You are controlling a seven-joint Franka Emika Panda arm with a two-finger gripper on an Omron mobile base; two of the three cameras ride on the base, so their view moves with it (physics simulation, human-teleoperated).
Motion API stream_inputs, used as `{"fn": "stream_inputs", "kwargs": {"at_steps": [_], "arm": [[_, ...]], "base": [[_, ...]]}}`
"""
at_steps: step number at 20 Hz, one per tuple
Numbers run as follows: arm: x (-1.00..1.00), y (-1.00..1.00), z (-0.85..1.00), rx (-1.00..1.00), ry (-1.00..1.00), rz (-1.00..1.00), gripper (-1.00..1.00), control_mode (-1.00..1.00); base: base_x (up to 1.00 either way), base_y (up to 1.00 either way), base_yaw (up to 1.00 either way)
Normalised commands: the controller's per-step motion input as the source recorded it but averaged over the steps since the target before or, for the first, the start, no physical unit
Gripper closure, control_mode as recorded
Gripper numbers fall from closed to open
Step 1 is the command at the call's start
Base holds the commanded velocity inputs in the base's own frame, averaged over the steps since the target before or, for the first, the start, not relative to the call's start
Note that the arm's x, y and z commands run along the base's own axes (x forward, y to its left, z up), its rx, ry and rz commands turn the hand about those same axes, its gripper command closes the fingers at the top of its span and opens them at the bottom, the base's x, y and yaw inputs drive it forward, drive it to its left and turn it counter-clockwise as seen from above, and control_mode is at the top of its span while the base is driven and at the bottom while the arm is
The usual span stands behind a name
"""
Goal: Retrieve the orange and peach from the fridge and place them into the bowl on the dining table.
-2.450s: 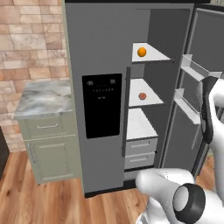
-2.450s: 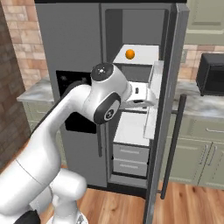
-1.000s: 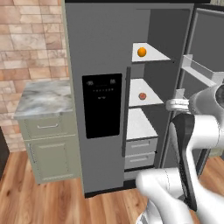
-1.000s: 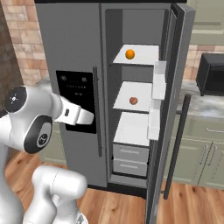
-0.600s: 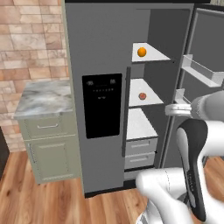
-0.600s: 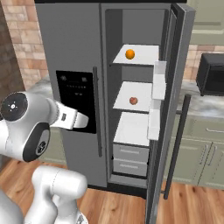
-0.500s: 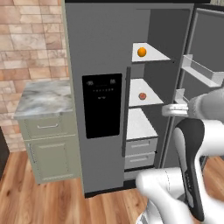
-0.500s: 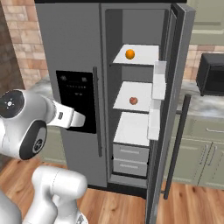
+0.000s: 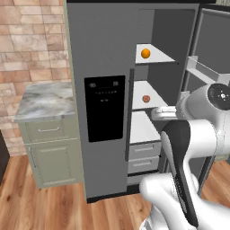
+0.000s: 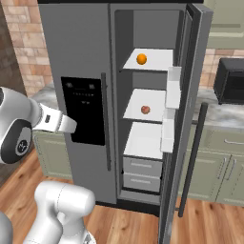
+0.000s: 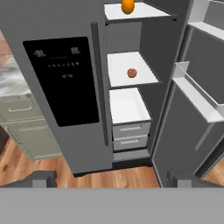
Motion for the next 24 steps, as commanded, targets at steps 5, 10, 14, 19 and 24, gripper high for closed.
{"fn": "stream_inputs", "kwargs": {"at_steps": [5, 10, 14, 19, 24], "arm": [[-0.07, 0.12, 0.0, 0.0, 0.0, 0.06, -1.0, -1.0], [-0.01, 0.01, 0.0, 0.0, 0.0, 0.02, -1.0, 1.0], [0.0, 0.0, 0.0, 0.0, 0.0, 0.0, -1.0, 1.0], [0.0, 0.0, 0.0, 0.0, 0.0, 0.0, -1.0, 1.0], [0.0, 0.0, 0.0, 0.0, 0.0, 0.0, -1.0, 1.0]], "base": [[0.0, 0.0, 0.0], [-0.02, 0.04, 0.06], [0.0, -0.03, 0.02], [0.0, -0.37, -0.06], [0.17, -0.43, -0.1]]}}
